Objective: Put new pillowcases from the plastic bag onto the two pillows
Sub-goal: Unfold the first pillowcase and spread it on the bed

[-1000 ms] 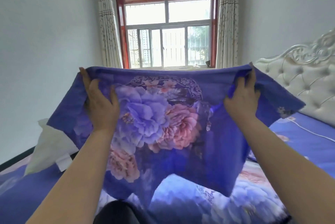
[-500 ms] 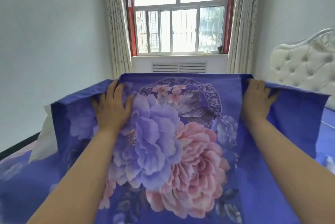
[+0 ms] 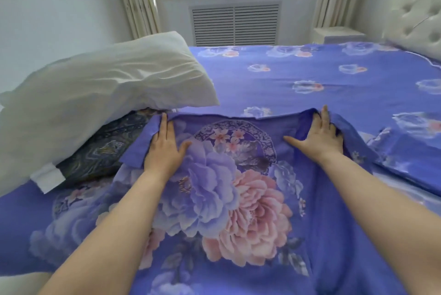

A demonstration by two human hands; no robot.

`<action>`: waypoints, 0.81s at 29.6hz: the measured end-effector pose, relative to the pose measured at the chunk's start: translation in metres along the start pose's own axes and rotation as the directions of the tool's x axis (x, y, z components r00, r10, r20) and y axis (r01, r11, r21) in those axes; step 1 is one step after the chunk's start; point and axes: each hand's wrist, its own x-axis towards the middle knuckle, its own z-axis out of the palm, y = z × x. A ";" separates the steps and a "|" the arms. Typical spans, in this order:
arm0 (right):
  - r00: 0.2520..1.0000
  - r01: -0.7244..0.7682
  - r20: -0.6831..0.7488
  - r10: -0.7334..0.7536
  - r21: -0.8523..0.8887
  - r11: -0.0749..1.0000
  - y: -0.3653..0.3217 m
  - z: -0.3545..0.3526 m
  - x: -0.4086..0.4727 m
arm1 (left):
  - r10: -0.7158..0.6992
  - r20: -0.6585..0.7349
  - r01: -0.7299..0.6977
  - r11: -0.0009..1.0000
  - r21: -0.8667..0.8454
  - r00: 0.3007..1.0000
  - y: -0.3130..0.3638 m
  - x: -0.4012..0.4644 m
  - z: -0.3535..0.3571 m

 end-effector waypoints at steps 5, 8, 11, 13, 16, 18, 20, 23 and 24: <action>0.997 -0.019 -0.074 0.013 -0.074 0.997 -0.007 0.029 0.055 | 0.026 -0.019 -0.024 0.996 0.083 0.999 0.009 0.054 0.027; 0.999 -0.012 -0.038 0.008 -0.096 0.995 -0.009 0.042 0.080 | 0.025 0.057 -0.034 0.987 0.155 0.998 0.014 0.080 0.045; 0.998 -0.012 0.066 0.019 -0.106 0.994 -0.010 0.067 0.096 | 0.030 0.214 -0.055 0.992 0.111 0.976 0.012 0.096 0.081; 0.992 -0.014 0.124 0.030 -0.127 0.992 -0.008 0.086 0.099 | 0.037 0.308 -0.045 0.999 0.021 0.951 0.006 0.099 0.103; 0.965 -0.053 0.244 0.101 -0.196 0.979 -0.001 0.109 0.093 | 0.021 0.388 -0.053 0.996 0.071 0.922 -0.002 0.094 0.124; 0.944 -0.133 0.276 0.180 -0.181 0.974 0.000 0.121 0.090 | 0.034 0.468 -0.103 0.987 0.123 0.883 -0.001 0.088 0.137; 0.973 -0.119 0.187 0.136 -0.101 0.988 -0.002 0.131 0.082 | 0.040 0.562 -0.100 0.992 0.077 0.826 0.003 0.079 0.149; 0.973 0.228 -0.053 -0.224 0.067 0.971 -0.020 0.138 0.063 | 0.036 0.623 -0.089 0.995 0.054 0.782 0.003 0.072 0.159; 0.943 0.332 -0.057 -0.328 0.099 0.938 -0.030 0.140 0.055 | 0.035 0.632 -0.107 0.991 0.076 0.774 0.003 0.074 0.159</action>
